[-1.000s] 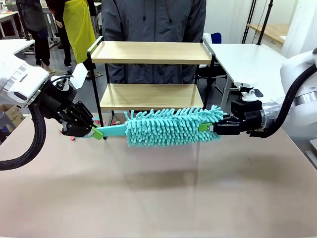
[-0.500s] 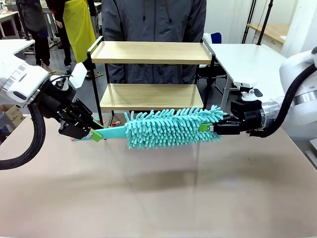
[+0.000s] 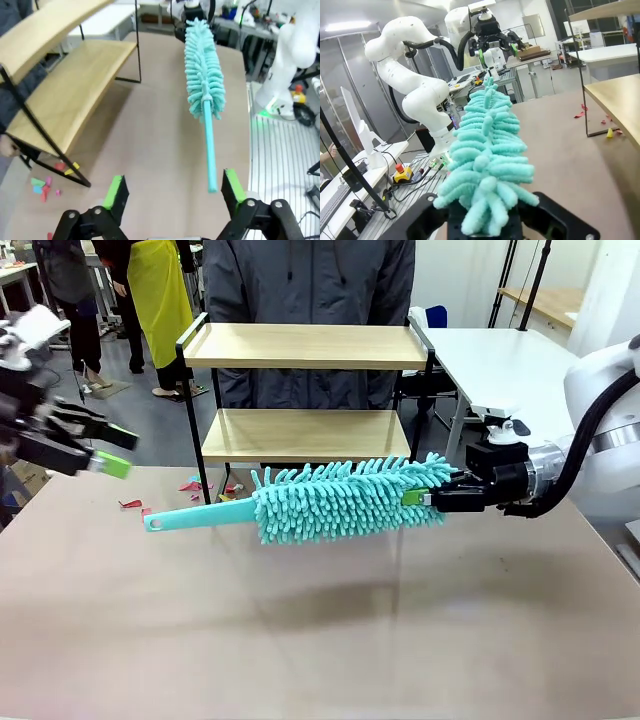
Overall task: Clean the shelf.
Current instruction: Hand the Duster back to the human.
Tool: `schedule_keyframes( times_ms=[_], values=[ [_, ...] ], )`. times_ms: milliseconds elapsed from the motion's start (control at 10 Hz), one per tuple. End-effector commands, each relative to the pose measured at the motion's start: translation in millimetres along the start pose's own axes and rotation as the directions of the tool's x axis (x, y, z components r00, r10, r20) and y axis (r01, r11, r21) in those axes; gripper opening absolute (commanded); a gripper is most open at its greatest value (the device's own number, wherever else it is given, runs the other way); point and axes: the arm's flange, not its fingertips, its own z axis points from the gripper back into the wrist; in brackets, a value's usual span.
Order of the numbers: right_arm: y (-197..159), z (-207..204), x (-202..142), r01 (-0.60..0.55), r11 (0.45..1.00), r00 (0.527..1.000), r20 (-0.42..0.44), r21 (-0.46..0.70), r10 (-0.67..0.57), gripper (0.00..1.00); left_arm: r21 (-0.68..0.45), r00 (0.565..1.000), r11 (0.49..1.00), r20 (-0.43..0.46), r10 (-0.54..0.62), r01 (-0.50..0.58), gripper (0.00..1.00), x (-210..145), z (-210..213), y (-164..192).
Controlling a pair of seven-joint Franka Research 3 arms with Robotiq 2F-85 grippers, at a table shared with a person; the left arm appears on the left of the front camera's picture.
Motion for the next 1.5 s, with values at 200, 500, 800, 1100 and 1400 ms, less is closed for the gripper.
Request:
schedule_keyframes(
  times_ms=[200, 500, 800, 1100, 1400],
  values=[
    [1.8, -0.8, 1.4, -0.003, 1.000, 1.000, 0.004, -0.007, 0.003, 0.00, -0.027, 0.980, 0.999, 0.197, -0.031, 0.037, 1.00, -62.4, 50.5, -6.2],
    [8.6, 7.7, 21.4, -0.044, 0.998, 0.999, -0.008, -0.038, 0.043, 0.17, -0.017, 0.990, 1.000, 0.142, -0.001, 0.003, 1.00, -45.2, 58.4, 5.0],
    [35.5, 42.3, 99.0, -0.135, 0.978, 0.988, 0.054, -0.159, 0.145, 0.17, -0.017, 0.990, 1.000, 0.142, -0.001, 0.003, 1.00, -45.2, 58.4, 5.0],
    [75.0, 81.7, 169.4, -0.164, 0.918, 0.973, 0.093, -0.362, 0.211, 0.17, -0.017, 0.990, 1.000, 0.142, -0.001, 0.003, 1.00, -45.2, 58.4, 5.0],
    [98.8, 138.7, 197.0, -0.064, 0.749, 0.950, 0.189, -0.660, 0.247, 0.17, -0.017, 0.990, 1.000, 0.142, -0.001, 0.003, 1.00, -45.2, 58.4, 5.0]
  ],
)
